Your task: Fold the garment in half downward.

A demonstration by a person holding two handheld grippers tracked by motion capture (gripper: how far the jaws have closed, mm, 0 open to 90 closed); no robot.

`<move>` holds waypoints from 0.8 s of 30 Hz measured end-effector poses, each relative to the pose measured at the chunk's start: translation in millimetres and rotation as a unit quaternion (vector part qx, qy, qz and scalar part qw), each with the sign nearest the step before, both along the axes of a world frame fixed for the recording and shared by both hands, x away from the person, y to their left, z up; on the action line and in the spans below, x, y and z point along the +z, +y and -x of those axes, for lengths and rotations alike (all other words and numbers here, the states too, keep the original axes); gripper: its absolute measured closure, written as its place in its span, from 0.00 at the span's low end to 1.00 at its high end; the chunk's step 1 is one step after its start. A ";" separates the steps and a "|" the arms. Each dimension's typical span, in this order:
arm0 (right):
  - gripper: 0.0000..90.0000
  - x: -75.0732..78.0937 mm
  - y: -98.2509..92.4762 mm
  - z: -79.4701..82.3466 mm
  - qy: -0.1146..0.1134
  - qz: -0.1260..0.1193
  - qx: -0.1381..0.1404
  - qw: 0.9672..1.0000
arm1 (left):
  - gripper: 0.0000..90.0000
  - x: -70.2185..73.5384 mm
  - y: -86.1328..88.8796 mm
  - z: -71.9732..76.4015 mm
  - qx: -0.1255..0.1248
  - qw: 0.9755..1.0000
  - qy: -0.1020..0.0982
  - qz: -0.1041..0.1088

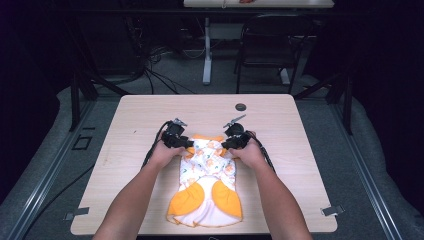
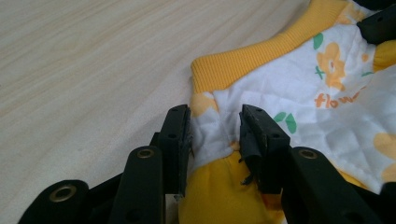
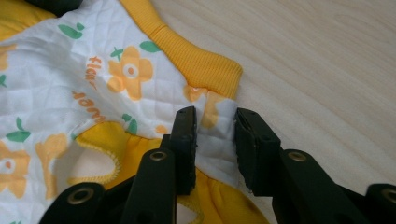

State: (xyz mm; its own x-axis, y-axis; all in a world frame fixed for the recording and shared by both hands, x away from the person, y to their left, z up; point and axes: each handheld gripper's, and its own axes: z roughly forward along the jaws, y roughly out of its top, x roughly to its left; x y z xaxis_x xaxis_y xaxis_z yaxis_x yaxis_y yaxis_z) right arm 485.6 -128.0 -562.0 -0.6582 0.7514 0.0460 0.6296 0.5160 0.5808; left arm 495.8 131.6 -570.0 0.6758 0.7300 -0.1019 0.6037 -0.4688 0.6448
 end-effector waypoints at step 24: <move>0.99 3.4 2.7 4.3 0.002 0.018 0.000 1.000 | 0.94 3.7 -4.9 4.3 0.008 1.000 -0.002 -0.005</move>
